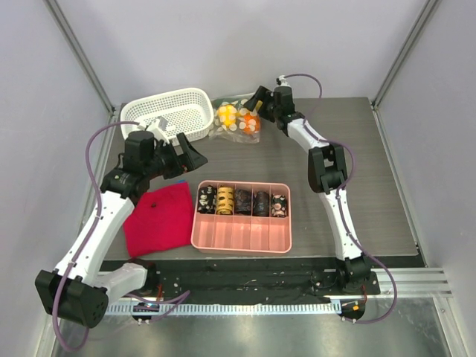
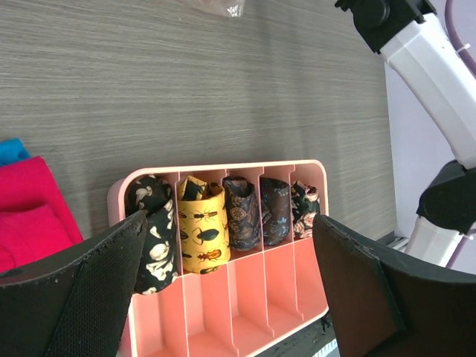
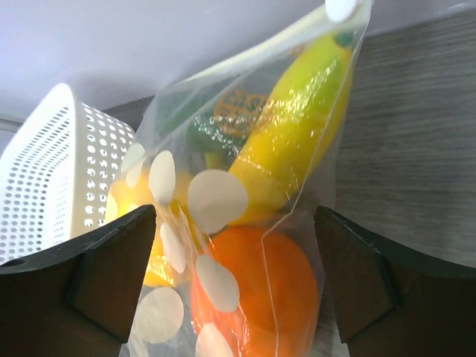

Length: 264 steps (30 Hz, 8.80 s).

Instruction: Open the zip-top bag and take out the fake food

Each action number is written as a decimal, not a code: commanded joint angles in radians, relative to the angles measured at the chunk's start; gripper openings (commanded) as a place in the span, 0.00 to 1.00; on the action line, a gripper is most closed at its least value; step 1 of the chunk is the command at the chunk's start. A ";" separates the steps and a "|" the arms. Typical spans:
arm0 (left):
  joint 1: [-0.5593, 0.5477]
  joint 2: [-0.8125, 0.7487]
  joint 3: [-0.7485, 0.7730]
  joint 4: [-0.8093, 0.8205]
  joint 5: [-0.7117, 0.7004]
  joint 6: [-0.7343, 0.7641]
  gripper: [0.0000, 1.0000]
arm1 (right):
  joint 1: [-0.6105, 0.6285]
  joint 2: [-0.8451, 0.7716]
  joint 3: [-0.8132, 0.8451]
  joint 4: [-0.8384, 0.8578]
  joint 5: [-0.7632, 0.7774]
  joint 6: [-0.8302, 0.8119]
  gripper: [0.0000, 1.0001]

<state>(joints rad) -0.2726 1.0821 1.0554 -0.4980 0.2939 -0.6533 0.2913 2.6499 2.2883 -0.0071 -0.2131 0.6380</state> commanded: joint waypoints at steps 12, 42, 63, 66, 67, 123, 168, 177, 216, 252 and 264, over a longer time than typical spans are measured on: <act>0.004 0.030 0.117 0.021 0.070 0.047 0.84 | -0.041 0.081 0.154 0.220 -0.186 0.114 0.10; -0.008 0.725 0.658 0.377 0.409 0.276 0.83 | -0.089 -0.493 -0.256 -0.382 -0.927 -1.015 0.01; 0.001 1.027 0.865 0.532 0.680 0.409 0.86 | -0.027 -0.625 -0.358 -0.818 -0.851 -1.767 0.01; 0.007 1.042 0.864 0.585 0.764 0.408 0.85 | -0.026 -0.666 -0.394 -0.809 -0.855 -1.816 0.01; 0.007 1.049 0.864 0.601 0.783 0.406 0.85 | -0.026 -0.666 -0.386 -0.814 -0.859 -1.816 0.01; -0.062 0.832 0.571 0.811 0.702 0.265 0.00 | -0.015 -0.933 -0.819 -0.038 -0.614 -1.012 0.76; -0.088 0.694 0.474 0.759 0.700 0.371 0.39 | 0.035 -0.843 -0.757 0.091 -0.766 -1.002 0.01; -0.070 0.710 0.469 0.854 0.715 0.277 0.41 | 0.035 -0.851 -0.757 0.070 -0.790 -1.012 0.01; -0.004 0.621 0.348 0.721 0.607 0.369 0.00 | -0.004 -0.869 -0.885 0.760 -0.763 -0.290 0.01; 0.042 0.239 0.056 0.617 0.327 0.317 0.51 | -0.126 -0.662 -0.780 1.081 -1.026 -0.071 0.01; 0.013 0.545 0.380 0.556 0.511 0.552 0.37 | -0.126 -0.490 -0.622 1.682 -1.098 0.539 0.02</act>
<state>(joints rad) -0.2405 1.6073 1.3949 0.0952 0.7559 -0.2207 0.1619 2.1281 1.6001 1.2591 -1.2911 0.9546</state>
